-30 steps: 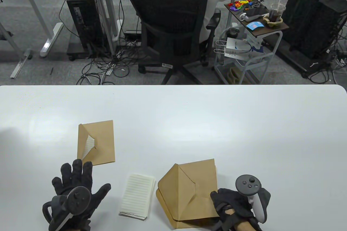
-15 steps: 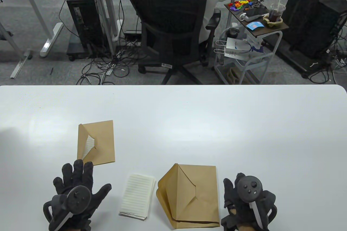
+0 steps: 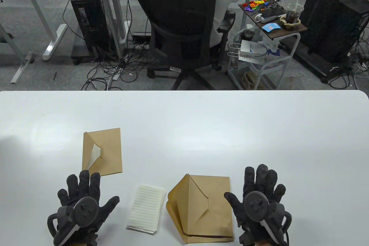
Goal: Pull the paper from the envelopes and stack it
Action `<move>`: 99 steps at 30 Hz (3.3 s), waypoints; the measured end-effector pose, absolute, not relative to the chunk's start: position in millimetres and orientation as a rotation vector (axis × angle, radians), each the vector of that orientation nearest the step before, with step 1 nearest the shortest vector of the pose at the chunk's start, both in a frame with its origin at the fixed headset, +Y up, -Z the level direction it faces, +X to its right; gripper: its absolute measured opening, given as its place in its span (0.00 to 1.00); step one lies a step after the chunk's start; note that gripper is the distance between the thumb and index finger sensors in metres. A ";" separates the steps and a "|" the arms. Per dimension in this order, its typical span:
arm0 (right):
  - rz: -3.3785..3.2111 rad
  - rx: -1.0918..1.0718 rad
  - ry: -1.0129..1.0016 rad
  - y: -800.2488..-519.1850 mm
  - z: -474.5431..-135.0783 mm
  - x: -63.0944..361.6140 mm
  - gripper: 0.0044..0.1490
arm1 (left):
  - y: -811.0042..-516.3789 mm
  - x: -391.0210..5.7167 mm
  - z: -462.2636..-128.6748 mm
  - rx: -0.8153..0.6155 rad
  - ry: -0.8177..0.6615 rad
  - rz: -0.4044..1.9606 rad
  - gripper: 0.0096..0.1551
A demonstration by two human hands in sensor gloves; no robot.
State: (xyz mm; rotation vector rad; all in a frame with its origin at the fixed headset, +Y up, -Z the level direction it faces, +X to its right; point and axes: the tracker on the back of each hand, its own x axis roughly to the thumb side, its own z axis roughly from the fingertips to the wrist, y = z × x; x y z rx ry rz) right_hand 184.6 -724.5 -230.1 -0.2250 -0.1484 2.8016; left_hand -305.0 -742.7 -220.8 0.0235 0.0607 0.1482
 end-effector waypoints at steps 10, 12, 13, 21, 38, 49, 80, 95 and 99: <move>2.809 -0.180 -0.211 -720.6 -225.1 175.8 0.61 | -743.1 -305.6 -220.0 0.020 0.067 0.163 0.63; 2.808 -0.182 -0.188 -722.7 -226.3 176.1 0.61 | -743.9 -305.5 -220.6 0.012 0.068 0.164 0.63; 2.810 -0.184 -0.180 -723.2 -226.8 176.5 0.61 | -744.2 -305.4 -220.9 0.010 0.067 0.160 0.63; 2.804 -0.175 -0.166 -724.0 -227.5 176.7 0.61 | -744.3 -310.1 -220.9 0.008 0.097 0.174 0.63; 2.819 -0.104 -0.149 -723.3 -224.7 170.0 0.60 | -764.0 -346.3 -303.3 -0.140 0.489 0.225 0.47; 2.823 -0.093 -0.110 -723.8 -224.4 168.2 0.59 | -770.6 -348.3 -323.9 -0.188 0.603 0.033 0.39; 2.750 -0.076 -0.023 -728.7 -224.5 163.8 0.58 | -739.3 -353.7 -271.6 0.109 0.493 0.951 0.24; 2.568 0.019 -0.004 -733.6 -226.2 160.9 0.57 | -749.6 -278.0 -263.5 -0.039 0.136 1.290 0.24; 2.427 0.032 0.042 -735.3 -227.9 163.2 0.57 | -747.5 -250.4 -255.7 -0.076 0.038 1.302 0.24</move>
